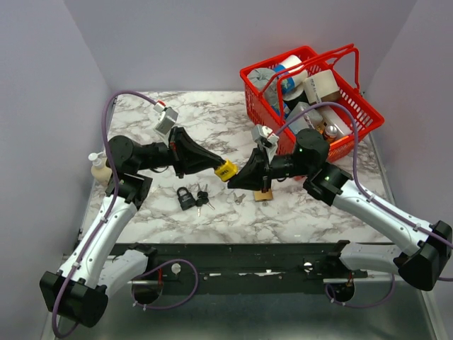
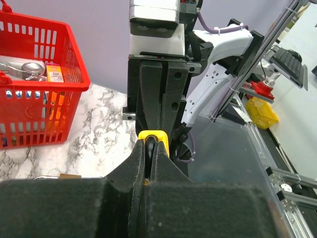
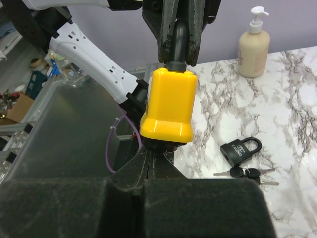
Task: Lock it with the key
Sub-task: Place the lock at the center of the board.
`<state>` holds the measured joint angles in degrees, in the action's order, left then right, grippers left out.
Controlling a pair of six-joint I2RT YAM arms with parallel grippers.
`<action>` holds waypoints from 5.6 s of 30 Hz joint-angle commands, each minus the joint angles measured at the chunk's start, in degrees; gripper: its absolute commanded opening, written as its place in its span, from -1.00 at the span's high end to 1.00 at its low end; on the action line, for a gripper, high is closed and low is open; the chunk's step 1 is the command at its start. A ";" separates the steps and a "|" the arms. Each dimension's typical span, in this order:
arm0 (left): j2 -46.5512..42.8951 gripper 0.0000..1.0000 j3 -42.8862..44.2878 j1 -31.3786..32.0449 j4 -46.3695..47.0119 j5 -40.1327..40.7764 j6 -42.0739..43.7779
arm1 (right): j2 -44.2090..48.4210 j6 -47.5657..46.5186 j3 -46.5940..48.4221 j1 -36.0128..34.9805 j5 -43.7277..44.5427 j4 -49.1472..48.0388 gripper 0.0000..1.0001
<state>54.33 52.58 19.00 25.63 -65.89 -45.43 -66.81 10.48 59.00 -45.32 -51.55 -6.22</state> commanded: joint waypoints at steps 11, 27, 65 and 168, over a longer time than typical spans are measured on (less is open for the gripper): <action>-0.71 1.00 -3.88 3.58 -0.23 1.38 1.48 | 0.36 10.09 6.47 -0.65 4.71 -10.66 0.99; 3.77 1.00 -0.81 -4.41 13.75 -1.17 -14.78 | 9.23 -20.65 3.75 -0.65 9.34 19.56 -0.68; 2.45 1.00 2.18 1.03 12.61 0.59 -11.35 | 3.70 -0.20 3.75 -0.73 4.44 0.86 0.70; 6.75 1.00 5.52 -1.07 -16.66 1.02 11.59 | 7.56 -2.56 -4.94 5.68 5.84 18.43 0.84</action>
<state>59.61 56.71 19.73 7.05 -61.87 -32.16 -61.73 14.39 56.80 -39.90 -47.86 7.11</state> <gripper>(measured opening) 0.039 0.066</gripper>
